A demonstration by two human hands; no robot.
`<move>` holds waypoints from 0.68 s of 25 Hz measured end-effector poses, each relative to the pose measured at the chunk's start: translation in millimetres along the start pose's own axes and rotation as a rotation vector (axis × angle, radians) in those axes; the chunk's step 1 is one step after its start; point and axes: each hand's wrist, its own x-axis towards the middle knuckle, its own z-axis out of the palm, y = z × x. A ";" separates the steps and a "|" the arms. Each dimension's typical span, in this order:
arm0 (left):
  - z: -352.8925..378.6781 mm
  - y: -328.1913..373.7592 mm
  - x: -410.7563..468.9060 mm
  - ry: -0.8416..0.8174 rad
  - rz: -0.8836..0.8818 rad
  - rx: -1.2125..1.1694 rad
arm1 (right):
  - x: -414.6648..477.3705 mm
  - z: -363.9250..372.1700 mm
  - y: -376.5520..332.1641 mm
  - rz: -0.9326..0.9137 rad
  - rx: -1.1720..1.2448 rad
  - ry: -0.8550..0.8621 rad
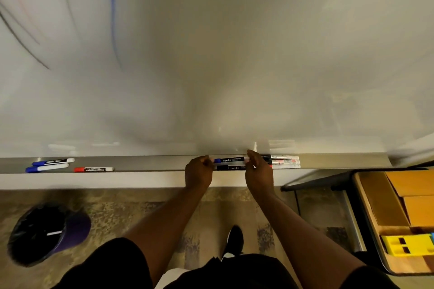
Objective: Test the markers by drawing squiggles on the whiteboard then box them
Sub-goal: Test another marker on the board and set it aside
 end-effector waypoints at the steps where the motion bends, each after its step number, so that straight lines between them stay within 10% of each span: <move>1: 0.0 4.8 -1.2 -0.002 -0.031 -0.024 | 0.8 -0.7 3.0 -0.002 0.021 -0.010; 9: 11.6 15.4 -7.6 -0.091 -0.137 -0.108 | 10.0 -16.0 14.3 0.116 0.296 -0.037; 17: 11.9 25.4 -5.7 -0.128 -0.064 0.131 | 14.0 -18.9 17.6 0.004 0.051 -0.089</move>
